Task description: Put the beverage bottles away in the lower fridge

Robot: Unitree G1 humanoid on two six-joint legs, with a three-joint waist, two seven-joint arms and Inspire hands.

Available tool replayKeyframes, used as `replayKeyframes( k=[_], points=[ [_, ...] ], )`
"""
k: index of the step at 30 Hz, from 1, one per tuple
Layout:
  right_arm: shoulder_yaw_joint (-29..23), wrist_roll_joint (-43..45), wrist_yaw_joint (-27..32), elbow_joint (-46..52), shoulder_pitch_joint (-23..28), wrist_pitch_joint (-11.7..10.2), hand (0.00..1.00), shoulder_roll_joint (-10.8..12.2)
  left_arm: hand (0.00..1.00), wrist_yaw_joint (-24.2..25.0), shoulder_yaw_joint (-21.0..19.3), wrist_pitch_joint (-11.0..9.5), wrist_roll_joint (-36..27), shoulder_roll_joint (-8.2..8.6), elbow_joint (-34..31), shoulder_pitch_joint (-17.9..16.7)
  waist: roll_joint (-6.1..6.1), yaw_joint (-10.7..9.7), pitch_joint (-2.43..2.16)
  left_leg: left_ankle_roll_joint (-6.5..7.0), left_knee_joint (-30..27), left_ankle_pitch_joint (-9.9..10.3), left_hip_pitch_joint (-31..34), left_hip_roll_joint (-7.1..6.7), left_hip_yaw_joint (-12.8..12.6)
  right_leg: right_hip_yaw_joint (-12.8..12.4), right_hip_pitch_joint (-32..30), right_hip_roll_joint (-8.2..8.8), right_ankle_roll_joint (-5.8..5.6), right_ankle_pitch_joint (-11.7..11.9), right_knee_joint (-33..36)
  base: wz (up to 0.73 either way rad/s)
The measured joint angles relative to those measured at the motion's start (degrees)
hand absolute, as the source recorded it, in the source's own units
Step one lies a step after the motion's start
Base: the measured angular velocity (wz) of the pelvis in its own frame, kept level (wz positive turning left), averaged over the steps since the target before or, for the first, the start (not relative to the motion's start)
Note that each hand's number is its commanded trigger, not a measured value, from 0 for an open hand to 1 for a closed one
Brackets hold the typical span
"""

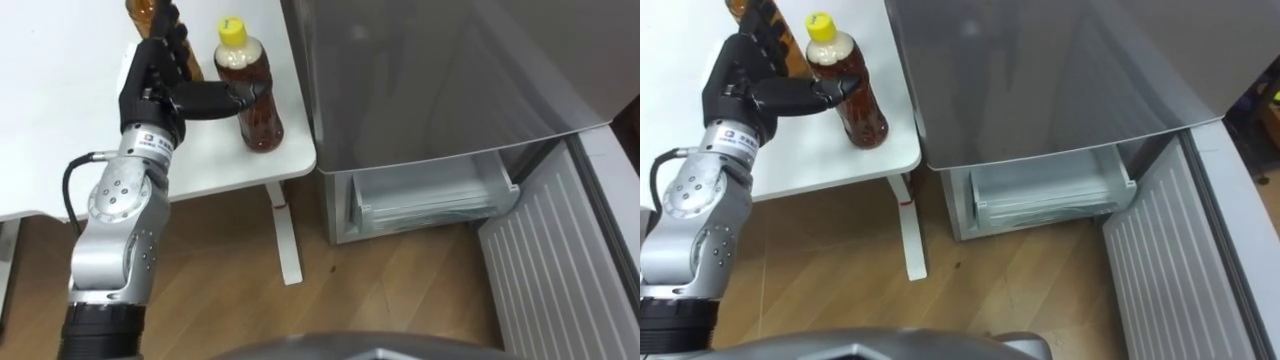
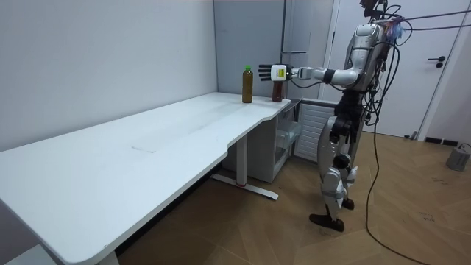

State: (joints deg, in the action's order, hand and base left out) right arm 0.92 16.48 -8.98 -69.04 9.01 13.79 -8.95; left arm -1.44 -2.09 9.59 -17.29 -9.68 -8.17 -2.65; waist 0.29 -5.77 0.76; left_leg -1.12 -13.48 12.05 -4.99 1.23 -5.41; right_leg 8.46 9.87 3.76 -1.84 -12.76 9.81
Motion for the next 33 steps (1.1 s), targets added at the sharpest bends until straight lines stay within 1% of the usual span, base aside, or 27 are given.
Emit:
replayKeyframes(
  k=[4, 15, 16, 17, 19, 20, 22, 23, 25, 31, 33],
  points=[
    [0.00, 0.00, -0.01, -0.01, 0.03, 0.01, 0.00, 0.00, 0.00, 0.49, 0.00, 0.00, 0.00, 0.00, 0.01, 0.00, 0.01, -0.10, -0.01, 0.00, 0.09, 0.00, -0.33, 0.02, -0.41, -0.46, 0.03, 0.00, 0.00, 0.00, 0.03, -0.04],
    [0.00, 0.04, -0.18, -0.01, 0.04, 0.01, 0.00, -0.01, 0.00, 0.95, 0.00, 0.00, 0.02, 0.00, 0.10, 0.00, 0.00, -0.21, -0.05, 0.00, 0.20, 0.00, -0.62, 0.05, -0.58, -0.68, 0.08, -0.01, 0.00, 0.00, 0.19, 0.00],
    [-0.05, 0.11, -0.38, -0.01, 0.03, 0.02, 0.00, -0.01, 0.01, 0.99, 0.01, 0.00, 0.02, 0.00, 0.37, 0.00, 0.04, -0.27, -0.08, 0.00, 0.20, 0.00, -0.62, 0.05, -0.60, -0.72, 0.08, -0.01, 0.00, 0.00, 0.19, 0.00],
    [-0.05, 0.11, -0.41, 0.00, 0.03, 0.02, 0.00, -0.02, 0.09, 0.99, 0.01, 0.00, 0.02, 0.00, 0.58, 0.00, 0.05, -0.30, -0.09, 0.00, 0.20, 0.00, -0.62, 0.05, -0.60, -0.72, 0.09, -0.01, 0.00, 0.00, 0.20, 0.00],
    [-0.06, 0.12, -0.45, -0.01, 0.03, 0.02, 0.00, -0.03, 0.44, 1.09, 0.02, 0.02, 0.03, 0.00, 1.40, 0.00, 0.09, -0.32, -0.11, 0.00, 0.20, 0.00, -0.60, 0.05, -0.60, -0.72, 0.10, -0.02, 0.00, 0.00, 0.19, 0.00],
    [-0.06, 0.12, -0.45, -0.01, 0.03, 0.02, 0.00, -0.04, 0.60, 1.09, 0.02, 0.10, 0.03, 0.00, 1.48, 0.00, 0.09, -0.32, -0.11, 0.00, 0.20, 0.00, -0.60, 0.05, -0.60, -0.72, 0.09, -0.02, 0.00, 0.00, 0.19, 0.00],
    [-0.07, 0.12, -0.45, 0.00, 0.01, 0.03, 0.00, -0.07, 0.69, 1.10, 0.02, 0.20, 0.03, 0.00, 1.50, 0.00, 0.10, -0.32, -0.12, 0.00, 0.21, 0.00, -0.59, 0.05, -0.60, -0.73, 0.10, -0.02, 0.00, 0.00, 0.19, 0.00],
    [-0.07, 0.12, -0.45, 0.00, 0.01, 0.03, 0.00, -0.07, 0.76, 1.11, 0.02, 0.20, 0.03, 0.00, 1.50, 0.00, 0.10, -0.33, -0.12, 0.00, 0.21, 0.00, -0.59, 0.05, -0.60, -0.73, 0.10, -0.02, 0.00, 0.00, 0.19, 0.00],
    [-0.08, 0.12, -0.44, 0.00, 0.01, 0.03, 0.00, -0.08, 1.00, 1.12, 0.02, 0.21, 0.04, 0.00, 1.50, 0.00, 0.13, -0.38, -0.14, 0.00, 0.21, 0.00, -0.54, 0.05, -0.60, -0.73, 0.06, -0.02, 0.00, 0.00, 0.21, 0.00],
    [-0.08, 0.13, -0.39, 0.08, -0.06, 0.05, 0.00, -0.11, 1.00, 1.58, 0.16, 0.45, 0.62, 0.00, 1.61, 0.00, 0.23, -0.72, -0.19, 0.00, 0.27, 0.00, -0.54, 0.05, -0.63, -0.74, -0.01, -0.01, 0.00, 0.00, 0.25, 0.00],
    [-0.07, 0.13, -0.40, 0.09, -0.01, 0.08, 0.00, -0.13, 1.00, 1.61, 0.17, 0.52, 1.26, -0.08, 2.56, 0.00, 0.28, -0.76, -0.22, 0.00, 0.34, 0.00, -0.58, 0.05, -0.68, -0.77, -0.01, -0.01, 0.00, 0.00, 0.25, 0.00]
  ],
)
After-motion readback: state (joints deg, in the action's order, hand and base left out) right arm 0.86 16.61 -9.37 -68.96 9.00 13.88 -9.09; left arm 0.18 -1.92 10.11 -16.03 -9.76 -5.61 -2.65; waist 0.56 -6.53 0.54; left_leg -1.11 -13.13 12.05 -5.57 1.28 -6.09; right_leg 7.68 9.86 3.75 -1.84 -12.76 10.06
